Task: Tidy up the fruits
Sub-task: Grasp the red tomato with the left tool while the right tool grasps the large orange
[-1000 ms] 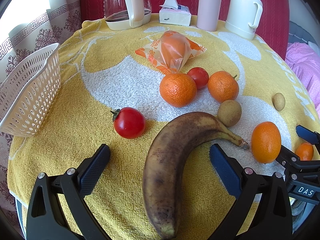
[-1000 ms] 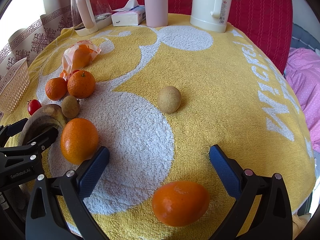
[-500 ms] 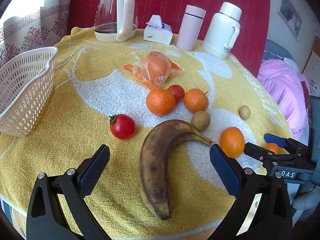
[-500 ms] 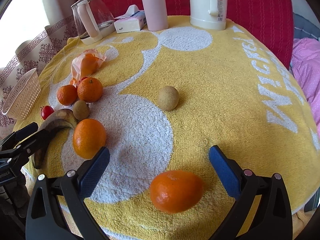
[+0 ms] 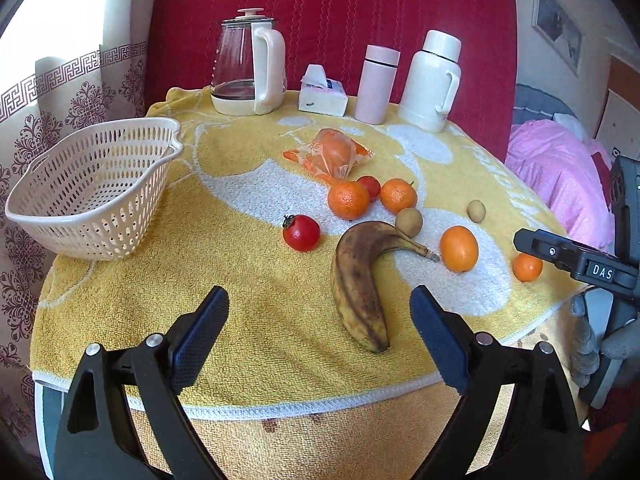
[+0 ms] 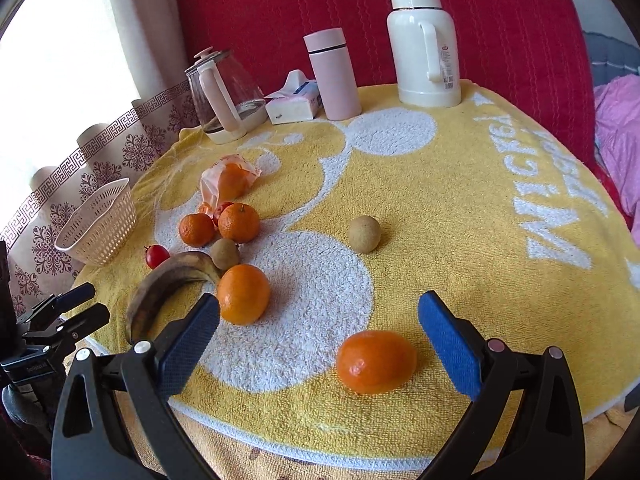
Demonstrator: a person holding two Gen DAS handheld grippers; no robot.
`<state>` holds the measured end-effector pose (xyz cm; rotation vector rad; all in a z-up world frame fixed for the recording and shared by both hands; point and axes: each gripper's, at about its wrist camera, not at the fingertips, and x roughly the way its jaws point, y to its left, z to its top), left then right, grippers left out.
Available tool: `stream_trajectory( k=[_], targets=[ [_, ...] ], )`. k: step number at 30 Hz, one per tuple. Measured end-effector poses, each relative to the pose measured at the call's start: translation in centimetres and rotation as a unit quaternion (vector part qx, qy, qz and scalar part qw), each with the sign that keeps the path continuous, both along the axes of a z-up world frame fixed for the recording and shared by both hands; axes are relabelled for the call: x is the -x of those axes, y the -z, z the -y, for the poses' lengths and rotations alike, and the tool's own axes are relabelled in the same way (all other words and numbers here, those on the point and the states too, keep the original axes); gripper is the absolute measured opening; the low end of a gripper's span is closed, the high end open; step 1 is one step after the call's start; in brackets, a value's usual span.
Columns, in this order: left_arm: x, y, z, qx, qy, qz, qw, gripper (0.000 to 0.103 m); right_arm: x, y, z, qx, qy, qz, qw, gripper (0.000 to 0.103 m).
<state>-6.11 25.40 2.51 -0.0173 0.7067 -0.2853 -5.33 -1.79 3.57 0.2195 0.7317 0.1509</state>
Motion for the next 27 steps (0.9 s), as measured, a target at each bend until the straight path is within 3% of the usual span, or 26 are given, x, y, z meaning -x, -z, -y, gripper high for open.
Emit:
stream_trajectory(
  k=[3,8,18,21,27],
  targets=[
    [-0.9,0.0,-0.4,0.008,-0.006,-0.007,0.9999,0.086,-0.3,0.0,-0.3,-0.009,-0.006,-0.01,1.0,0.098],
    [-4.0,-0.1,-0.9,0.03,-0.023,-0.033,0.9987,0.067,-0.6,0.4,-1.2,-0.009,-0.017,-0.018,1.0,0.097],
    [-9.4,2.2,-0.4,0.05,-0.053,-0.097,0.9926,0.053,0.1,0.0,-0.8,-0.004,-0.011,-0.013,1.0,0.091],
    [-9.9,2.3,-0.6,0.057,-0.057,-0.099,0.9918,0.049,0.5,0.1,0.0,-0.005,-0.005,-0.015,1.0,0.09],
    [-10.3,2.5,0.1,0.06,-0.043,-0.102,0.992,0.03,1.2,0.3,1.2,-0.002,0.007,-0.017,1.0,0.09]
  ],
)
